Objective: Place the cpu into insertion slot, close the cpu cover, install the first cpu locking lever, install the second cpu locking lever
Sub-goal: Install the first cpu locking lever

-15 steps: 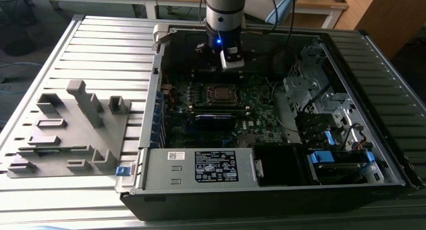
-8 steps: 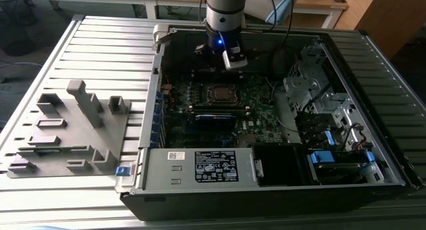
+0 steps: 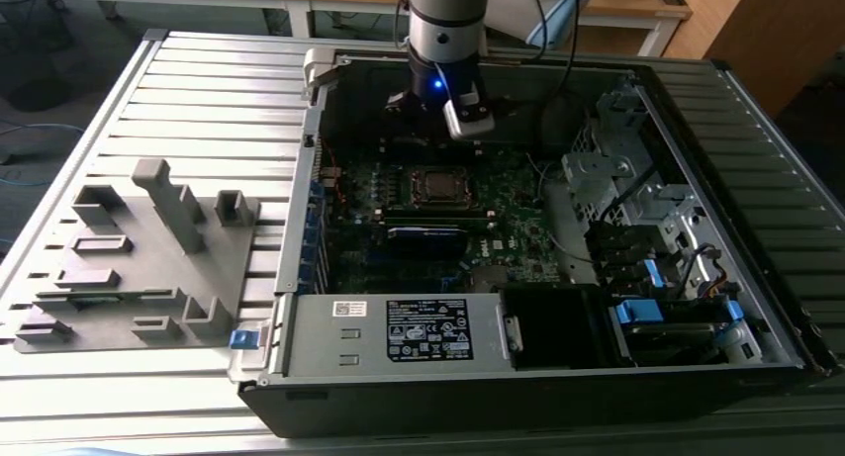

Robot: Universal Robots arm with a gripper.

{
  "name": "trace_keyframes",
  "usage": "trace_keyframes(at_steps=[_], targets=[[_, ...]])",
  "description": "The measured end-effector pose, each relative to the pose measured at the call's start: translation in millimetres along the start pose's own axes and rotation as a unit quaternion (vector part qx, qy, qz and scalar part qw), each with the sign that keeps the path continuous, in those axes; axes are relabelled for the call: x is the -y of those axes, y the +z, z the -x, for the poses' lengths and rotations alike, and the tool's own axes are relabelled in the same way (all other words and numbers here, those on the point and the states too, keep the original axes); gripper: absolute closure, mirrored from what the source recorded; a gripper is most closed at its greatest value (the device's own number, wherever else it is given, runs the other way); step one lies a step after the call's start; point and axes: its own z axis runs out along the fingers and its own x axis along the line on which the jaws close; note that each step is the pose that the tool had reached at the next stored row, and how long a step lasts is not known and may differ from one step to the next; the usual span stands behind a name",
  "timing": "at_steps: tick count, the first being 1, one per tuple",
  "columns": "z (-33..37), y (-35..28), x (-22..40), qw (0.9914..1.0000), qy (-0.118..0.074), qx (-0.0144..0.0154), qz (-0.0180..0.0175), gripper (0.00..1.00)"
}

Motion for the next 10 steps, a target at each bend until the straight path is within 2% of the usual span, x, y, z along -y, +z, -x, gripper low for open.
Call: trace_keyframes(at_steps=[8,10], targets=[[1.8,-0.8,9.0,0.99987,-0.006,0.0024,-0.0151,0.89],[2.1,-0.8,9.5,0.99982,-0.006,0.0029,-0.0176,0.89]])
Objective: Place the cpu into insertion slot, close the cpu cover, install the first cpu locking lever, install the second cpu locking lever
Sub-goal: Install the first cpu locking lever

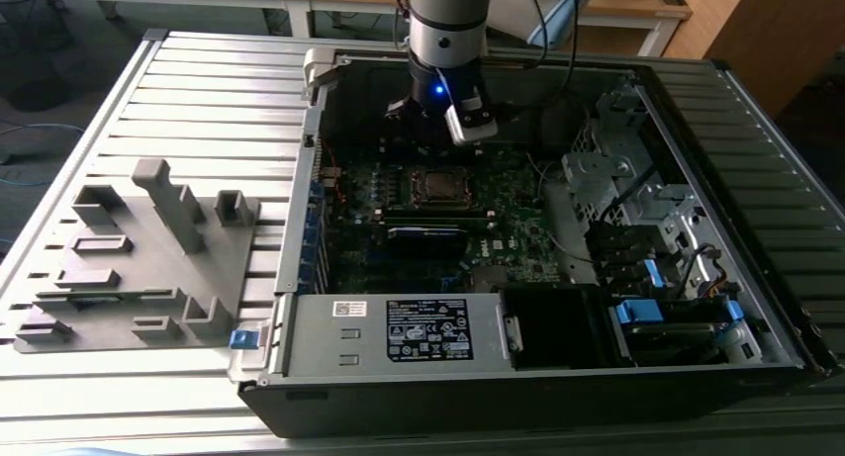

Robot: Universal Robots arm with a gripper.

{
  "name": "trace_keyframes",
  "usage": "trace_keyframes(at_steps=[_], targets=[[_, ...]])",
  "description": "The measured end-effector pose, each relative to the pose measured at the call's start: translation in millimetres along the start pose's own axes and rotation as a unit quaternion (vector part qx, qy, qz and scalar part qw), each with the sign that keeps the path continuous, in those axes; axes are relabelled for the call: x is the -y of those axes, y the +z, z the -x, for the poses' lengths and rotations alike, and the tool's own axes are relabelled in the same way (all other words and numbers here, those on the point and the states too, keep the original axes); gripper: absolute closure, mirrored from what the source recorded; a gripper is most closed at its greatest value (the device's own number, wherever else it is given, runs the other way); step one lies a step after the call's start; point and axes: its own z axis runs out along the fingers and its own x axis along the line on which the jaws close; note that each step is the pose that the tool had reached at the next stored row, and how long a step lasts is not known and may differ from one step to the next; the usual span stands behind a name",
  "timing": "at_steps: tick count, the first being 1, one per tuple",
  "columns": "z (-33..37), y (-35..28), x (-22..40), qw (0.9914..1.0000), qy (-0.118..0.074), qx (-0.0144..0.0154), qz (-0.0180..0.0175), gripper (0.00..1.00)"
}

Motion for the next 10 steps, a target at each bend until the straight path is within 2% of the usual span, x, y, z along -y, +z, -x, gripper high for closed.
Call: trace_keyframes(at_steps=[6,10], targets=[[8.5,0.9,-1.4,1.0,-0.001,-0.0001,-0.0001,0.89],[14.9,2.3,-2.5,0.99993,-0.012,-0.0007,0.0,0.89]])
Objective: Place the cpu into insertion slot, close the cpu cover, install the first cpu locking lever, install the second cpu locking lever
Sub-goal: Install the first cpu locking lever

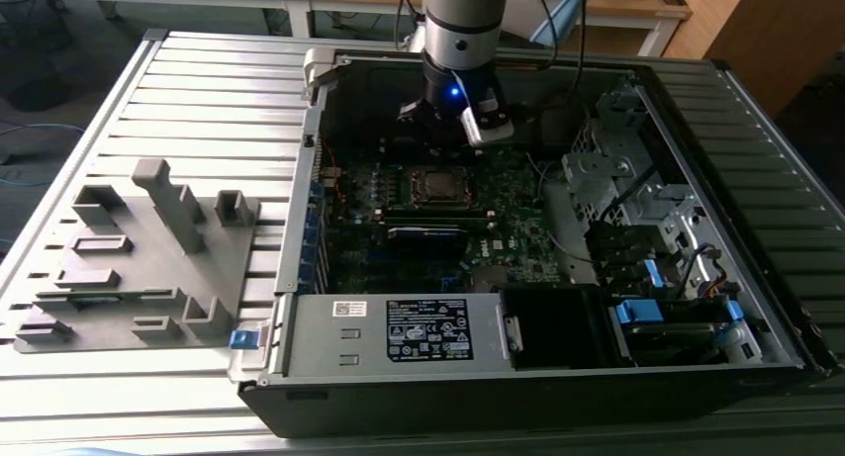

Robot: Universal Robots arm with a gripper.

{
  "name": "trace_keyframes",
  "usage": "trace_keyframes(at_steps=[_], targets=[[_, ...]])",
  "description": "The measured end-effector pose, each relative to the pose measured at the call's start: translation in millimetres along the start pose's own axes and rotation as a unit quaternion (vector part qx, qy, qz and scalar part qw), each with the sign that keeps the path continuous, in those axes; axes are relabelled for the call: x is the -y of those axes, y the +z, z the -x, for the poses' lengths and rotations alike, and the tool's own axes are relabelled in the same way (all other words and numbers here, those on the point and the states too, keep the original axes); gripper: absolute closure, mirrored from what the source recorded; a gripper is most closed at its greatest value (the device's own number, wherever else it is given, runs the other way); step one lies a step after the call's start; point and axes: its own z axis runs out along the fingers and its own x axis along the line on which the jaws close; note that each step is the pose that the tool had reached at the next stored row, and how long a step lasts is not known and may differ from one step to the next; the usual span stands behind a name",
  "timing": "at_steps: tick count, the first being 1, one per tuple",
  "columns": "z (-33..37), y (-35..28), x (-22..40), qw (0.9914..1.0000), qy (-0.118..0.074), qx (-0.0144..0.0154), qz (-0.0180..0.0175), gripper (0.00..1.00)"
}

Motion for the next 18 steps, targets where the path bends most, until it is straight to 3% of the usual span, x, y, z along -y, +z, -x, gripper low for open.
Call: trace_keyframes(at_steps=[10,18], targets=[[1.5,-1.7,0.6,0.99993,-0.011,-0.0006,0.0003,0.89],[2.9,-2.3,10.0,0.99994,-0.011,-0.0006,0.0002,0.89]])
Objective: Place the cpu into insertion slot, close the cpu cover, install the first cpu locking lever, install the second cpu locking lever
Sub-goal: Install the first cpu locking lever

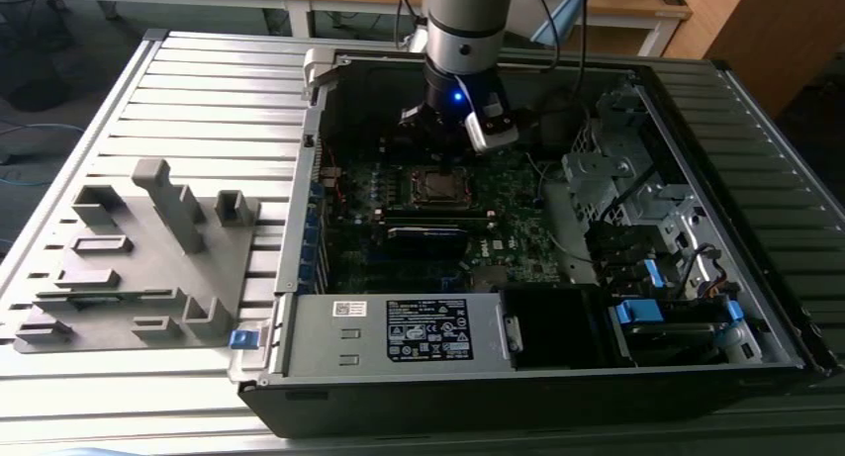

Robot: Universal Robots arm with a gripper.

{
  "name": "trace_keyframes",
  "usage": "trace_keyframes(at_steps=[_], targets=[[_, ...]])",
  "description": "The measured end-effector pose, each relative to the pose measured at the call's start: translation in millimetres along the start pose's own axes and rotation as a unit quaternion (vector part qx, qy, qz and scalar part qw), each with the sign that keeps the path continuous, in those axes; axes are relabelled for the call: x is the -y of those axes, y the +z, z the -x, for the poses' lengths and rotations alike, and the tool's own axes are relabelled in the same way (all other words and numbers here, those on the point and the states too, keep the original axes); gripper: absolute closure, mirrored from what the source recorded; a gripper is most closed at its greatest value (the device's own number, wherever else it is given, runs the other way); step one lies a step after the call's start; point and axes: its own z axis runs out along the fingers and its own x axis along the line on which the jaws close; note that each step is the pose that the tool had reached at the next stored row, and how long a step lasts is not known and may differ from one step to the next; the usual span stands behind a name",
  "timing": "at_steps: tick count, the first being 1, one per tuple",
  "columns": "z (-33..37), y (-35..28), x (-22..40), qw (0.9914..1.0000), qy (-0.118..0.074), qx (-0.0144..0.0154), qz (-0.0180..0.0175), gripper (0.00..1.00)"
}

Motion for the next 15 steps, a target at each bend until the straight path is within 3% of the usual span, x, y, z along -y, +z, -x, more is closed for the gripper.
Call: trace_keyframes(at_steps=[4,8,15], targets=[[0.7,-0.2,5.2,1.0,0.0,0.0001,-0.0001,0.89],[0.8,-1.5,6.2,1.0,0.0,0.0,-0.0002,0.89],[1.2,-15.5,5.4,1.0,0.0,0.0001,-0.0001,0.89]])
